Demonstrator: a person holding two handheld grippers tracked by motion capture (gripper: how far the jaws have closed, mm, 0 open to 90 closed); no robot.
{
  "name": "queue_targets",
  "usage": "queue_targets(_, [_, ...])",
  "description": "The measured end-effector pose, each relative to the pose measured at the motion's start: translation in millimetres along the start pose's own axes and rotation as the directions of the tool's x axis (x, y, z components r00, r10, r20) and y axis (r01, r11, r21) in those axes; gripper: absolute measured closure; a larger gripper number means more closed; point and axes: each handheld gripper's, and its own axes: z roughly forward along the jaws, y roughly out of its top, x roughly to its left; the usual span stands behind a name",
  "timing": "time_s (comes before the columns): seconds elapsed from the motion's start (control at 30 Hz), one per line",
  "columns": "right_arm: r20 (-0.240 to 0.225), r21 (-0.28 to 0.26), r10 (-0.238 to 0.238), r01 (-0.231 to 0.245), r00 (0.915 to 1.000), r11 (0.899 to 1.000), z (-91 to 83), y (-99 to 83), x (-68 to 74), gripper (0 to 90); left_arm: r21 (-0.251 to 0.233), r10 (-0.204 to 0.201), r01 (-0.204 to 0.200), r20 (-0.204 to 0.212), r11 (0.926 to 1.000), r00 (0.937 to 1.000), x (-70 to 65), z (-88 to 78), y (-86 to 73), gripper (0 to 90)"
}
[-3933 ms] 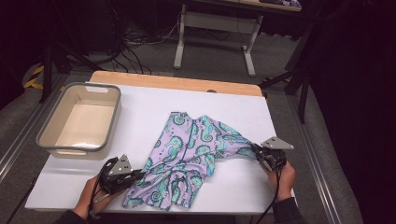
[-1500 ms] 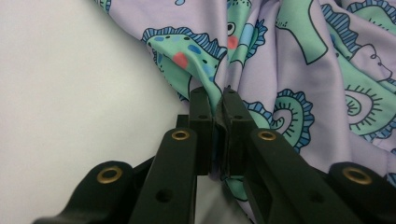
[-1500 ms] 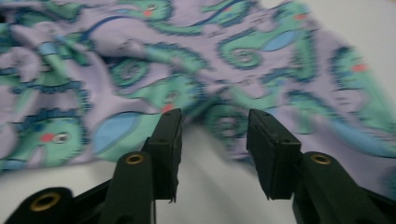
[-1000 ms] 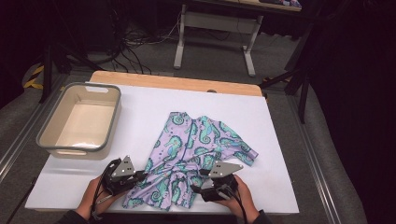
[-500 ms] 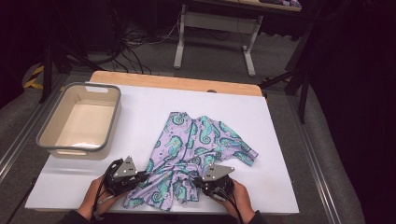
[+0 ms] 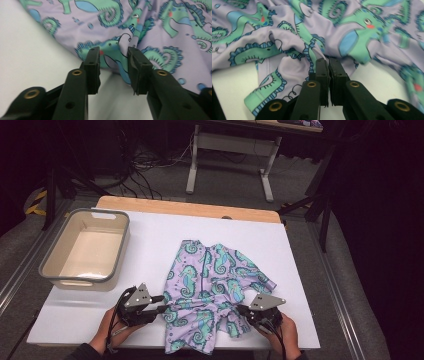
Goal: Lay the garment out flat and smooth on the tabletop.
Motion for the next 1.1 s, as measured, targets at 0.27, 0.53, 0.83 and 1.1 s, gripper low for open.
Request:
queue_targets(0.27, [0.037, -0.124, 0.078, -0.073, 0.9963, 0.99, -12.5, -1.9, -10.3, 72.6, -0.068, -0.082, 0.079, -0.05, 0.9946, 0.9954, 22.7, 10.8, 20.3, 42.9])
queue_targets(0.53, [0.075, -0.184, 0.083, -0.068, 0.9937, 0.981, -5.5, 0.7, -18.6, 59.4, -0.06, -0.169, 0.163, -0.102, 0.9847, 0.9804, 54.1, 46.7, 42.6, 29.3])
queue_targets(0.83, [0.071, -0.165, 0.107, -0.094, 0.9917, 0.982, 12.6, 2.8, -36.4, 48.6, 0.013, -0.215, 0.219, -0.138, 0.9757, 0.9669, 81.0, 80.7, 55.5, 27.5])
queue_targets(1.1, [0.066, -0.157, 0.094, -0.082, 0.9934, 0.984, 19.5, 3.1, -36.5, 46.7, 0.097, -0.238, 0.256, -0.164, 0.9619, 0.9573, 93.1, 102.7, 63.8, 38.9])
